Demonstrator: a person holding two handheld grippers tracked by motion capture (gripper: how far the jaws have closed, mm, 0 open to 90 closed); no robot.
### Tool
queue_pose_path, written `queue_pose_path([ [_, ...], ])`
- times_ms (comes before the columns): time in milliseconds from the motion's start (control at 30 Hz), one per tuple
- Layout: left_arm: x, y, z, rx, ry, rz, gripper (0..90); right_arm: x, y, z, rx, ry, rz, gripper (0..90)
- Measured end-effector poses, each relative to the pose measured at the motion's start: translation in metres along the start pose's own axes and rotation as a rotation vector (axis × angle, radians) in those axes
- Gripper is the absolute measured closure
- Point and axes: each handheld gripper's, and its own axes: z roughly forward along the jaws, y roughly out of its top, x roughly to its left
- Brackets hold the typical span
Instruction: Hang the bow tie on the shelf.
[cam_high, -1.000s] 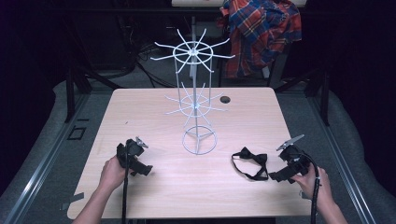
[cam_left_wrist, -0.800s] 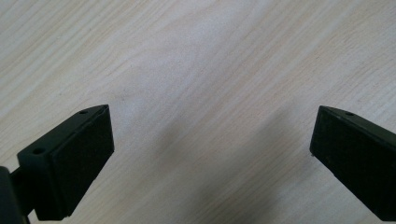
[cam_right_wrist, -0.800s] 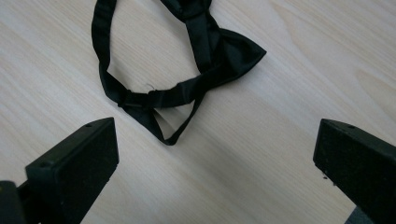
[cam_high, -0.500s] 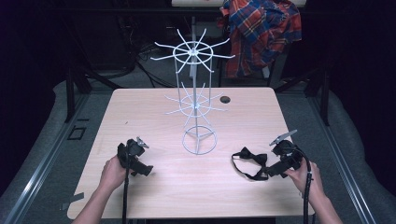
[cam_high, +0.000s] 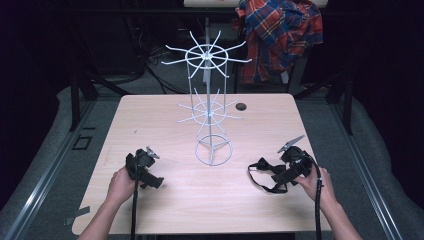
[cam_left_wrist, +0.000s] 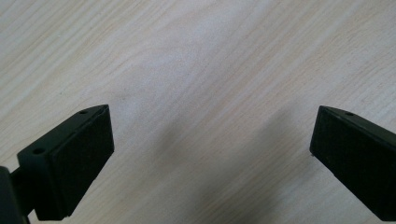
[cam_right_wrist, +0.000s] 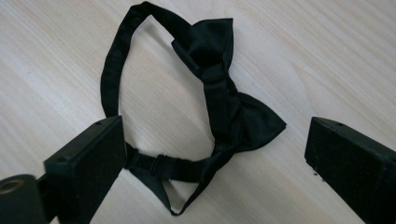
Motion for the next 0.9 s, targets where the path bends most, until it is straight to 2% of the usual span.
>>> queue_pose_path([
  [100, 0.000, 0.000, 0.000, 0.001, 0.001, 0.000, 0.0, -0.002, 0.007, 0.006, -0.002, -0.003, 0.006, 13.2],
  [167, 0.000, 0.000, 0.000, 0.002, 0.001, -0.001, 0.0, -0.002, 0.009, 0.007, 0.006, -0.008, 0.001, 14.4],
  [233, 0.001, -0.001, 0.000, 0.003, 0.003, -0.002, 0.0, -0.003, 0.011, 0.011, 0.008, -0.007, 0.010, 19.4],
  [267, 0.001, -0.001, 0.000, 0.004, 0.002, -0.002, 0.0, -0.002, 0.012, 0.014, 0.000, -0.004, 0.030, 22.8],
  [300, 0.001, -0.001, 0.000, 0.003, -0.001, -0.003, 0.0, -0.004, 0.014, 0.015, 0.028, -0.010, 0.014, 25.1],
  [333, 0.001, 0.000, 0.001, 0.004, 0.001, -0.001, 0.0, -0.005, 0.015, 0.019, 0.044, -0.009, 0.012, 31.2],
  [700, 0.000, 0.000, 0.002, 0.014, -0.004, 0.002, 0.0, -0.003, 0.022, 0.029, 0.073, -0.035, -0.006, 50.6],
  [833, 0.000, 0.000, 0.002, 0.021, -0.009, -0.001, 0.0, -0.003, 0.022, 0.034, 0.068, -0.030, -0.005, 53.7],
  [867, 0.000, 0.000, 0.002, 0.022, -0.010, 0.000, 0.0, -0.004, 0.022, 0.035, 0.073, -0.015, -0.008, 54.8],
  [900, 0.000, 0.000, 0.002, 0.023, -0.009, 0.001, 0.0, -0.002, 0.020, 0.038, 0.037, -0.018, 0.018, 56.5],
])
